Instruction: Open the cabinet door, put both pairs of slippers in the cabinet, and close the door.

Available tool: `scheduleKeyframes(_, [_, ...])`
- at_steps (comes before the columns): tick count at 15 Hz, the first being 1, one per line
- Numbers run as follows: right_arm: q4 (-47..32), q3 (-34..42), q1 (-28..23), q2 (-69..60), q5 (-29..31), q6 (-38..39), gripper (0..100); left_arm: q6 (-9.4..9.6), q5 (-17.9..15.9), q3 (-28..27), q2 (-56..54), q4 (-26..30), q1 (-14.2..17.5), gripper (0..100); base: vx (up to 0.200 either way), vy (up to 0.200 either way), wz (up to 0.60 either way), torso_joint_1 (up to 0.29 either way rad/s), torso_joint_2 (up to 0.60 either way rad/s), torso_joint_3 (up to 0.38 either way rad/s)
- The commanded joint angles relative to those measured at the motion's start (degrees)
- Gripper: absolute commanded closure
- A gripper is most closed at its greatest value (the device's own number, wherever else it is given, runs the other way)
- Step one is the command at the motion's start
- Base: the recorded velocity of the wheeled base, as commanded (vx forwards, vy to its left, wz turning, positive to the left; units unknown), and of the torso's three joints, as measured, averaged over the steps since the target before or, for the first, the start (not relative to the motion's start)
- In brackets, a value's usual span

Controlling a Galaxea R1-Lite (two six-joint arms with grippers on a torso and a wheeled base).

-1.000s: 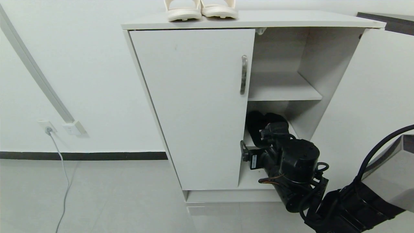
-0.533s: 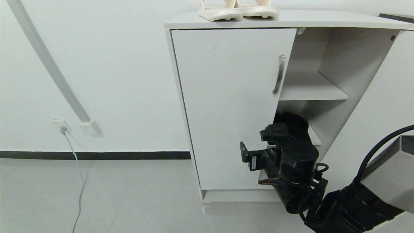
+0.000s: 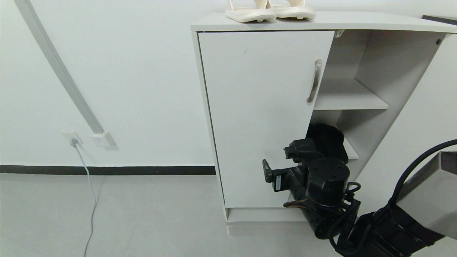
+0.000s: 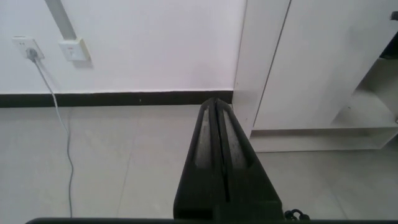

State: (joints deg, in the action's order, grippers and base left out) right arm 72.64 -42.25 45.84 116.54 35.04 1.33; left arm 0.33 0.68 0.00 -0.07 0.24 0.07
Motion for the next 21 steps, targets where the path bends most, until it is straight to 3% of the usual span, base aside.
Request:
scheduleKeyframes(1, [0.04, 0.15, 0.04, 0.26, 0.03, -0.01, 0, 0.02, 0.02, 0.00, 0.07, 0.02, 0.01, 100, 0.000, 0.000, 0.00, 0.000, 0.00, 0.000])
scheduleKeyframes(11, [0.83, 1.47, -0.13, -0.09, -0.14, -0.10, 0, 0.02, -0.07, 0.00, 0.07, 0.02, 0.01, 100, 0.000, 0.000, 0.00, 0.002, 0.00, 0.080])
scheduleKeyframes(21, [15.16, 4.90, -1.19, 3.69, -6.03, -5.20, 0, 0.02, -0.07, 0.00, 0.07, 0.02, 0.01, 100, 0.000, 0.000, 0.00, 0.000, 0.00, 0.000])
